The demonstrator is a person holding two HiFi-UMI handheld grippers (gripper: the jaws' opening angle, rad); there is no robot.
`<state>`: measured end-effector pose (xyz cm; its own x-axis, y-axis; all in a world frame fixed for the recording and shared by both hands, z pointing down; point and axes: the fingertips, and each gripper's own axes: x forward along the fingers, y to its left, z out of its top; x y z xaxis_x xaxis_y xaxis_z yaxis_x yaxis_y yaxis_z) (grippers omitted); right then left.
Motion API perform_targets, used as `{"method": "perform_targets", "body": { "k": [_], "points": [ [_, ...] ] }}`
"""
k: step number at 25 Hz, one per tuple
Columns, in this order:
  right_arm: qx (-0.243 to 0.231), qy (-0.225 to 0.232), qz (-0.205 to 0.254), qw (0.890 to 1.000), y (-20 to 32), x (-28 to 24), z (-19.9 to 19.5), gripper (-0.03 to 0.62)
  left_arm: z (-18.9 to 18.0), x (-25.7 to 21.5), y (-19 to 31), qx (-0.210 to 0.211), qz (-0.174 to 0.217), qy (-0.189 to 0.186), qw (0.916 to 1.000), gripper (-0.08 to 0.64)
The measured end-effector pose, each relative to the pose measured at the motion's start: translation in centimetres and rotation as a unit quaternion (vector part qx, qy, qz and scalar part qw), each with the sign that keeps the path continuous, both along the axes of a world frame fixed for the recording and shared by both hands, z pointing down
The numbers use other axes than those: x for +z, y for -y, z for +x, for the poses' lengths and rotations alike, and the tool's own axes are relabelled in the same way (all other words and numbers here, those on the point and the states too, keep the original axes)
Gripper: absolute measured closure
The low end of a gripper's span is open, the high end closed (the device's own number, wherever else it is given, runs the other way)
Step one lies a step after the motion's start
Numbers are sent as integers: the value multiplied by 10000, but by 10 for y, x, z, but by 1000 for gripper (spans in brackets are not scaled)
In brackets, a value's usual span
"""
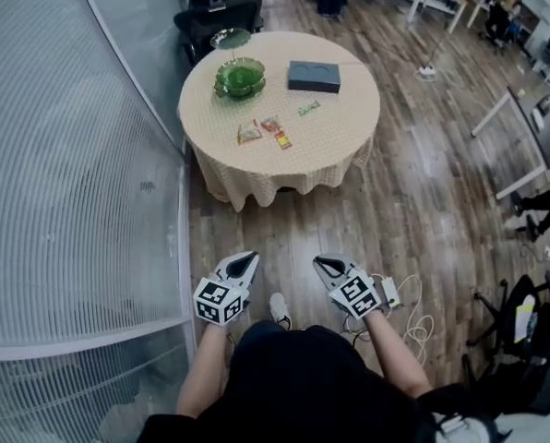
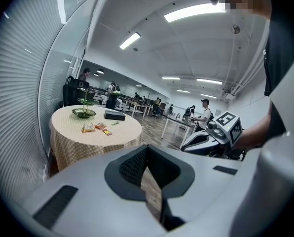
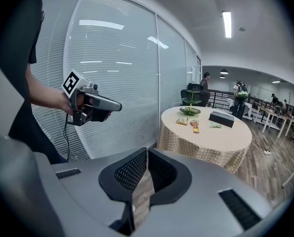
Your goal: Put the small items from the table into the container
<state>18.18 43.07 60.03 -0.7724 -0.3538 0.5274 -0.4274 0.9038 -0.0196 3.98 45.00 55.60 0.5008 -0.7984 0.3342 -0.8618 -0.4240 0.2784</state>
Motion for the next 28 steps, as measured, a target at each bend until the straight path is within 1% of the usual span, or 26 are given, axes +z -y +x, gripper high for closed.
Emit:
{"method": "perform_targets", "body": {
  "k": [6,14,18,23,28],
  "points": [
    [90,33,-27,9999,26,5,-31,563,-28,6,33,101,-53,21,9999,557],
    [129,-31,-54,9999,66,12,-40,563,-44,12,60,56,-137,1,9999,558],
    [64,-29,-88,9999,94,20,-44,563,-56,20,77,-113,-221,40,9997,557],
    [-235,-33,-120,9996,142,24,-55,563,-66,19,114,-410,-276,89,9987,558],
    [-537,73,-109,9985,191,21,-65,563,-68,13,152,-676,-309,309,9968,558]
  ]
}}
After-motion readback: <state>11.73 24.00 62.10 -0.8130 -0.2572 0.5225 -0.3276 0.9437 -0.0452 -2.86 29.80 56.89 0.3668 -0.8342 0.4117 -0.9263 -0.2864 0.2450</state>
